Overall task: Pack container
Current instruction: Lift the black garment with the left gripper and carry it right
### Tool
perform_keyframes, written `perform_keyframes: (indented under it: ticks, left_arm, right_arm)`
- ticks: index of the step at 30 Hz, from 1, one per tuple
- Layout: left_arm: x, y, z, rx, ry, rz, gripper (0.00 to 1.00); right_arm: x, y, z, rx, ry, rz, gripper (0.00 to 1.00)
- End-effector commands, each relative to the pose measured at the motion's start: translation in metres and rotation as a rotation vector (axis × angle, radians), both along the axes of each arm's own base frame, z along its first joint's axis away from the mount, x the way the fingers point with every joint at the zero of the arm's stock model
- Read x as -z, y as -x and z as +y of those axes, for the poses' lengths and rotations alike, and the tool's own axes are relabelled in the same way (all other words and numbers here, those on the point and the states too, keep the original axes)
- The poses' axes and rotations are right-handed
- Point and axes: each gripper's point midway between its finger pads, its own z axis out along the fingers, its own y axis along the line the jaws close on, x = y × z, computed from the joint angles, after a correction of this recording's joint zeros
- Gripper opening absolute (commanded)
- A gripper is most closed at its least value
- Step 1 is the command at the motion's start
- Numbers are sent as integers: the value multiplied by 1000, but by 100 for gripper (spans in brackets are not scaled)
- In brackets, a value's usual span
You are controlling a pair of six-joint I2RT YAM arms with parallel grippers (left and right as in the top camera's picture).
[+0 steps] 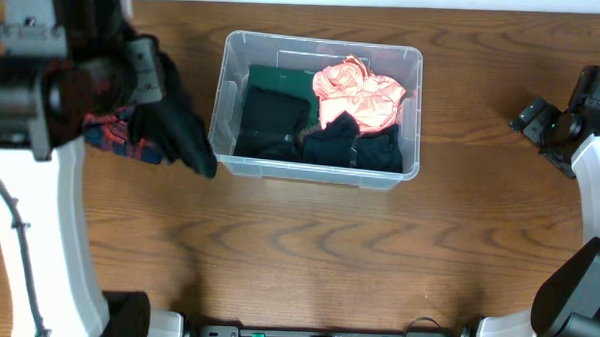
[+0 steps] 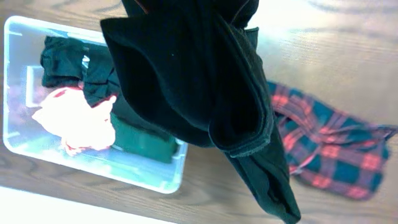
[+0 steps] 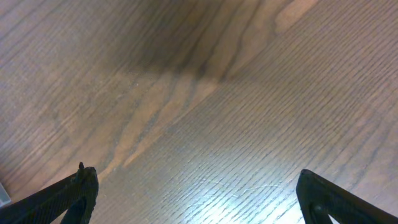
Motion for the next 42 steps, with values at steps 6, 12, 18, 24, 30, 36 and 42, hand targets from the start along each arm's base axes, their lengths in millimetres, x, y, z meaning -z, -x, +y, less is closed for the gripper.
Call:
perform_keyframes:
  ticks: [6,12,18,24,30,36,42]
  left_arm:
    - [-57,-4,-23,209,-15,-238,6]
    - [-73,3,-39,334,-3,-301,6]
    - [-68,12,-64,419,18,-275,6]
    - [-55,21,-90,518,-17,-227,6]
    - [-20,17,-84,484,-111,-74,6]
    - [20,0,-82,485,-145,76,6]
    - [44,-21,-86,506,-155,137,6]
  right_arm:
    - [-8,-3,-3,15,4,-22,99]
    - [-8,-3,-3,15,5,-22,99]
    - [-8,-3,-3,15,4,-22,99]
    - [-8,-3,-3,15,5,-22,99]
    - [-8,-3,-3,15,4,-22,99]
    - [-8,-3,-3,15,4,-22,99]
    - [-8,-3,-3,15,5,-22,99]
